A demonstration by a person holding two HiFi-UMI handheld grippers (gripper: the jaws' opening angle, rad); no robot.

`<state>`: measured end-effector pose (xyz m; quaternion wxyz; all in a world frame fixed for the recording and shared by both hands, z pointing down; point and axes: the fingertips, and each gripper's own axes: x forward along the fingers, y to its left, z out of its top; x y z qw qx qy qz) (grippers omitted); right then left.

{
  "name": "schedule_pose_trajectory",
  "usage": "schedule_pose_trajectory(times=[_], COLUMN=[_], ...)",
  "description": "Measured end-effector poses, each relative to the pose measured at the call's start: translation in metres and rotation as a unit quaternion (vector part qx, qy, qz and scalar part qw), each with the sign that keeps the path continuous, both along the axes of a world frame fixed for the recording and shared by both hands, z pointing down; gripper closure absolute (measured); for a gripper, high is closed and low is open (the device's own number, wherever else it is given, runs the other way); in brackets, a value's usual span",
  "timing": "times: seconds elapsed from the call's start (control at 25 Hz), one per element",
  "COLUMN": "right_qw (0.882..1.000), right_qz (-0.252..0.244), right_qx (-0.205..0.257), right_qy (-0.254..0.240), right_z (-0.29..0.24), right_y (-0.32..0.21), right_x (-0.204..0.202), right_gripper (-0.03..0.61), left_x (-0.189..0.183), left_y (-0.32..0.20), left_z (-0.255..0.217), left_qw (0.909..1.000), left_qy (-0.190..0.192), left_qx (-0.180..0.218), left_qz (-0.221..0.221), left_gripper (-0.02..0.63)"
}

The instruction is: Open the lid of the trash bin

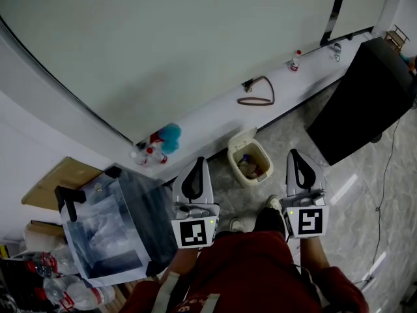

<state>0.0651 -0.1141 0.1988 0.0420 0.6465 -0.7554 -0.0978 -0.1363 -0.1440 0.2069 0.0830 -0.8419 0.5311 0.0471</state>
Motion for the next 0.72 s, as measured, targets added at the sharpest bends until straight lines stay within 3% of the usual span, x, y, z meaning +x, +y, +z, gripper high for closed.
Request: schedule_pose_trajectory(times=[0.72], right_qw=[1.0], right_qz=[0.004], right_qx=[-0.009], right_qy=[0.001], right_z=[0.0057], right_y=[-0.0049], right_x=[0.0029], right_gripper=[0.578], left_x=[0.0014], left_y=[-0.0057], left_z=[0.0085], left_qw=[0.9999], left_qy=[0.005], left_qx=[-0.012], left_qz=[0.002], left_gripper=[0.609])
